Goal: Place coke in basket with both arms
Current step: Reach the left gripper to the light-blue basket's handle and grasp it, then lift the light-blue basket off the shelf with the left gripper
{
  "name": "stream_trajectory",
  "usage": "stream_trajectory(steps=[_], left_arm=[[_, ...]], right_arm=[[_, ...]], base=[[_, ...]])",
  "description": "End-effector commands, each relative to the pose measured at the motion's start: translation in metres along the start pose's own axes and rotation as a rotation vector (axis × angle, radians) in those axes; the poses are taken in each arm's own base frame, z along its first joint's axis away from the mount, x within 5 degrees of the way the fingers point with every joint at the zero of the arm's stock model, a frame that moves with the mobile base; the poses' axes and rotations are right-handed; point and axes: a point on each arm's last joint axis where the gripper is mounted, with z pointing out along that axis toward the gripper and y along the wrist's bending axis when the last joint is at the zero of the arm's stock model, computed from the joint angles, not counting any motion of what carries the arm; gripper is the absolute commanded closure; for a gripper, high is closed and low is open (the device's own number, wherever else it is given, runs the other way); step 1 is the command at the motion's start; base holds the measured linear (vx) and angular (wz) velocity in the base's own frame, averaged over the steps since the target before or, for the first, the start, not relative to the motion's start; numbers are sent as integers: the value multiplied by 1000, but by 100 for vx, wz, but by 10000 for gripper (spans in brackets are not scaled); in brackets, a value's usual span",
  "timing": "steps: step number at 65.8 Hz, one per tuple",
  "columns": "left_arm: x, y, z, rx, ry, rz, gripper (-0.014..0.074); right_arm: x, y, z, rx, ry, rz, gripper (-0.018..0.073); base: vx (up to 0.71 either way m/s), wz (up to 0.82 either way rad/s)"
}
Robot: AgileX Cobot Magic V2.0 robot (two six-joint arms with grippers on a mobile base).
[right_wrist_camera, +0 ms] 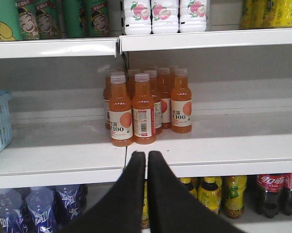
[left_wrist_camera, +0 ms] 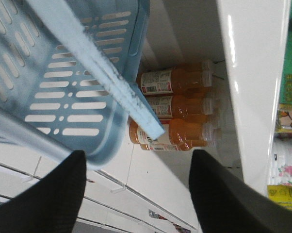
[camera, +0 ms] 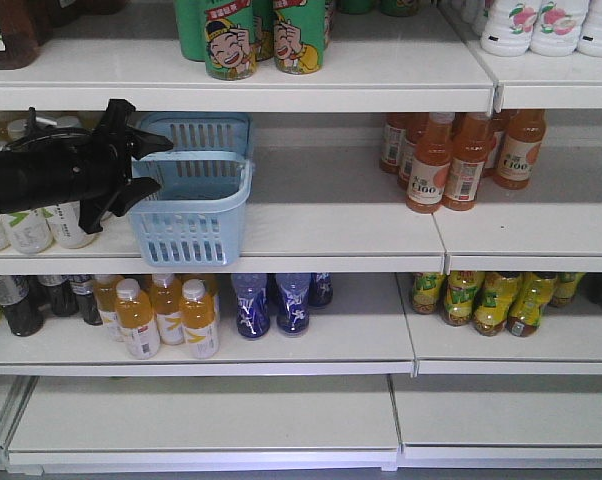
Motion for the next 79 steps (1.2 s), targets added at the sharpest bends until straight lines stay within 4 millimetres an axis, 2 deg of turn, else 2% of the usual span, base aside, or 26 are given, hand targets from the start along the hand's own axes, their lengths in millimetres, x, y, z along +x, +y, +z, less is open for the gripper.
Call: stream_trajectory(steps=[1,31,53,60,79], left_arm=[[-6,-34,-7,125,-24,-50,146],[-24,-26,15,96,-81,-92,147],[-29,-20,26,91,-79,-96,171],[-30,-19,27,84,-88,-96,252],[-27,-21,27,101,-56,-63,604]], right_arm=[[-5,0,-1,0,-79,-17,561],[-5,0,-1,0,-78,-17,561],[-5,0,-1,0,-78,-17,561],[-5,0,-1,0,-78,-17,561],[-5,0,-1,0,-79,-17,561]], base=[[0,0],[0,0],[0,0],[0,0],[0,0]])
